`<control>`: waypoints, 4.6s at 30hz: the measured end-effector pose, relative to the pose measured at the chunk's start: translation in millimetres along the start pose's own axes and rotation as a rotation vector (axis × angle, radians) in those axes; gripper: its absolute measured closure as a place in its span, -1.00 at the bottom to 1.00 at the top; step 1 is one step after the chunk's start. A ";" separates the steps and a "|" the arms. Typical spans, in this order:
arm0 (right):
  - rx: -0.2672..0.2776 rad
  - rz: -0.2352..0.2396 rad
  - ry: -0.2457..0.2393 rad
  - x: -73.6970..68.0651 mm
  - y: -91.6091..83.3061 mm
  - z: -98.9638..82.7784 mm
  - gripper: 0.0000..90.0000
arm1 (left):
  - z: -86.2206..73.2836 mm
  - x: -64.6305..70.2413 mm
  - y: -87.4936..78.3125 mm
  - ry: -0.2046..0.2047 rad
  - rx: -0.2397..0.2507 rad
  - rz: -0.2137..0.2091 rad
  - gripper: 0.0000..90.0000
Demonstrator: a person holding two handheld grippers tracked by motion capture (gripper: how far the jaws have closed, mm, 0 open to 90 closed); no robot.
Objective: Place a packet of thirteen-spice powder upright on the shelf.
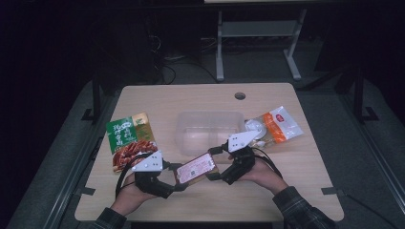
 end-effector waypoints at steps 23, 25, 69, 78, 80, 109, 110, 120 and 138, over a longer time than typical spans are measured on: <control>0.050 0.050 -0.006 -6.6 -4.4 6.3 -0.46 | -6.3 -1.2 10.7 0.003 -0.017 -0.050 -0.29; 0.063 0.047 -0.001 -8.0 -4.6 8.3 -0.44 | -8.3 -2.7 15.0 0.021 -0.047 -0.053 -0.29; -0.009 -0.060 -0.033 -13.8 0.3 18.1 -0.33 | -39.5 -28.7 19.8 -0.064 -0.207 0.086 -0.62; -0.010 -0.096 0.000 -5.8 -12.6 15.3 -0.33 | -48.8 -36.2 22.6 -0.084 -0.272 0.124 -0.62; -0.023 -0.099 0.000 -4.6 -14.3 15.3 -0.33 | -48.8 -36.1 23.1 -0.089 -0.272 0.125 -0.62; -0.008 -0.162 -0.056 26.5 -39.3 64.8 -0.33 | -49.3 -31.4 28.5 -0.095 -0.255 0.107 -0.62; -0.011 -0.163 -0.055 29.0 -40.0 66.4 -0.33 | -49.3 -31.3 28.5 -0.095 -0.256 0.107 -0.62; -0.036 -0.179 -0.047 59.1 -39.3 76.0 -0.33 | -50.0 -32.1 28.6 -0.085 -0.266 0.101 -0.62; -0.038 -0.189 -0.074 103.8 -31.9 83.2 -0.33 | -51.0 -30.1 31.1 -0.092 -0.275 0.082 -0.62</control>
Point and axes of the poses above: each handheld gripper's, and its own axes: y roughly forward along the jaws, z roughly out of its top, x roughly to its right, the point moved 6 cm from there along y, roughly forward along the jaws, and after that the axes turned 4 degrees about -z, right-handed, at the moved point
